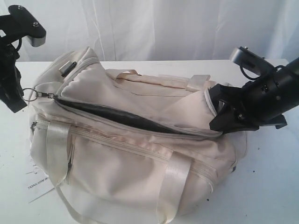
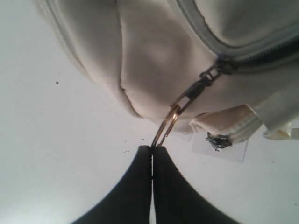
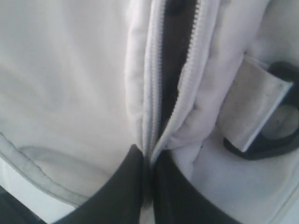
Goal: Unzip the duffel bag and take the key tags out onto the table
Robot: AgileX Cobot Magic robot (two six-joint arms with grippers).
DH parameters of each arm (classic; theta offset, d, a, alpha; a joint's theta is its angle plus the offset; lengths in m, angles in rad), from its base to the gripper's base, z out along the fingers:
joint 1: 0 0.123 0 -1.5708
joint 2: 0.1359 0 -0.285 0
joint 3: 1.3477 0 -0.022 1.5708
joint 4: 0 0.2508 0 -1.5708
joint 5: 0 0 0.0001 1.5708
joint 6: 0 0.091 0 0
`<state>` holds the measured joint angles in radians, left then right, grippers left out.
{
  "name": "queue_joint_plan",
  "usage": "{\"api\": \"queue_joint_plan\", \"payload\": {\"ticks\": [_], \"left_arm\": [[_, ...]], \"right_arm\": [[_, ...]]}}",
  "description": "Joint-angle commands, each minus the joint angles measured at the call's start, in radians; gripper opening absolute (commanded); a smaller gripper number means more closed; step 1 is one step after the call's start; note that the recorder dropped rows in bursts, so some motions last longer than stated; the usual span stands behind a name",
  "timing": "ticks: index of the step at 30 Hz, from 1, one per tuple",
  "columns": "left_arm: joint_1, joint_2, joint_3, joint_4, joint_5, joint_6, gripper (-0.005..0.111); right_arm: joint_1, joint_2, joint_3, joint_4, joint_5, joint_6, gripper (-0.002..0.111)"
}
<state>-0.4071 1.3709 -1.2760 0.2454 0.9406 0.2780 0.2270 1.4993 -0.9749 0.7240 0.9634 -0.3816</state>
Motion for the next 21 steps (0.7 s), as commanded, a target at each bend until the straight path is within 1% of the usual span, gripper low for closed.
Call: {"api": "queue_joint_plan", "payload": {"ticks": [1,2,4,6,9,10,11,13,21], "left_arm": [[0.006,-0.019,-0.004,-0.140,0.029,0.129,0.000],[0.006,-0.021,-0.004,-0.191,0.038,0.179,0.000],[0.006,-0.021,-0.004,-0.231,0.055,0.229,0.000],[0.006,-0.021,-0.004,-0.245,0.069,0.254,0.000],[0.006,-0.021,-0.004,-0.251,0.076,0.254,0.000],[0.006,-0.023,-0.004,-0.253,0.078,0.254,0.000],[0.006,-0.023,-0.004,-0.256,0.078,0.254,0.000],[0.006,-0.028,-0.004,-0.263,0.078,0.254,0.000],[0.006,-0.045,-0.003,-0.293,0.084,0.254,0.000]], "right_arm": [[-0.008,0.000,0.005,0.006,-0.040,-0.069,0.002],[-0.008,-0.002,0.005,0.029,-0.024,-0.081,0.005],[-0.008,-0.002,-0.003,0.075,0.017,-0.120,0.015],[-0.008,-0.002,-0.025,0.099,0.061,-0.157,0.030],[-0.008,-0.002,-0.076,0.103,0.115,-0.160,0.055],[-0.008,-0.002,-0.098,0.117,0.134,-0.179,0.062],[-0.008,-0.002,-0.118,0.130,0.152,-0.204,0.065],[-0.008,-0.008,-0.179,0.148,0.170,-0.222,0.070],[-0.008,-0.042,-0.397,0.183,0.180,-0.220,0.070]]}}
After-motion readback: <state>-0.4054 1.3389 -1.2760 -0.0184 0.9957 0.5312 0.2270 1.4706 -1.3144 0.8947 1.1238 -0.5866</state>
